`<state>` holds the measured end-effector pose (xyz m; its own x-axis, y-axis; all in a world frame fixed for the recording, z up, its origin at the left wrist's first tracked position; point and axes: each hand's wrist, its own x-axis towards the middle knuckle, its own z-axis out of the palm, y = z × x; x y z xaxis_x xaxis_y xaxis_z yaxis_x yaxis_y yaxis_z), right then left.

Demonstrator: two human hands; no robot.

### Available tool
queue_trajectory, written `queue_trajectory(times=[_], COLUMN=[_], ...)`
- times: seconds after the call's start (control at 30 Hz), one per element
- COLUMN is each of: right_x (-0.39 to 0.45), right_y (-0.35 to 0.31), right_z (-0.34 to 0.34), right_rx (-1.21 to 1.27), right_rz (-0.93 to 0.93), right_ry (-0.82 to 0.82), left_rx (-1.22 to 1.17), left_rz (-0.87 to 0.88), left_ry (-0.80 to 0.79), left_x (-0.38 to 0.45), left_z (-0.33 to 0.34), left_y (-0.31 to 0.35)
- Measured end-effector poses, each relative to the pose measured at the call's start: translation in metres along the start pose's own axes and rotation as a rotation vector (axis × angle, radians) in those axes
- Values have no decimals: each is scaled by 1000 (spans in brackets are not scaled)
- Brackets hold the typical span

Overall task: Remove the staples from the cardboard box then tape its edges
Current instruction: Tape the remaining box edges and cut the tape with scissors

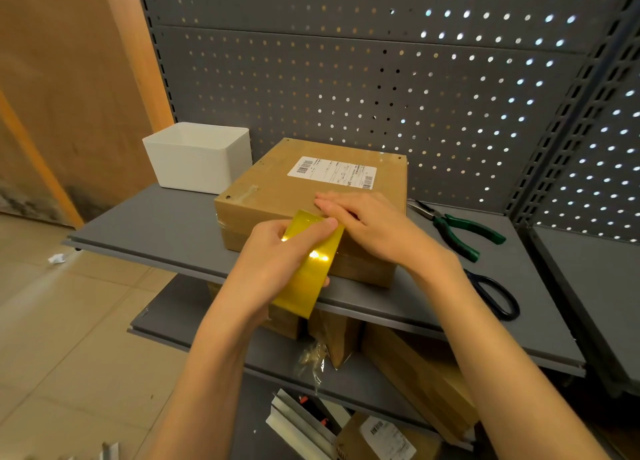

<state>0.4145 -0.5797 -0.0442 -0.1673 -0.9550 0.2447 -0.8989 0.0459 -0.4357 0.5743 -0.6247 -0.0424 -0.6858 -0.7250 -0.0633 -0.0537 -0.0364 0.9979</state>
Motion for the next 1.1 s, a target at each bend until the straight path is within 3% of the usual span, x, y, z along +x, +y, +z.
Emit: queue_trajectory(times=[0.17,0.4,0.63,0.87,1.1], right_x=[0,5,7,5,-3], right_y=[4,7,8,8,6], right_z=[-4,0,3,7,9], right_rx=[-78,-135,-191,-279,-241], right_rz=[34,58,60,43,14], right_ry=[-187,-236,-214,-170,-5], left_rx=[4,5,114,111,303], left_rz=[37,71,12,-24,-20], left_ry=[-20,15,93,59,285], left_x=[-5,-11,-21,-24,-13], left_z=[0,3,1,-1,-6], left_y=[-2,-5,-25,-24,-26])
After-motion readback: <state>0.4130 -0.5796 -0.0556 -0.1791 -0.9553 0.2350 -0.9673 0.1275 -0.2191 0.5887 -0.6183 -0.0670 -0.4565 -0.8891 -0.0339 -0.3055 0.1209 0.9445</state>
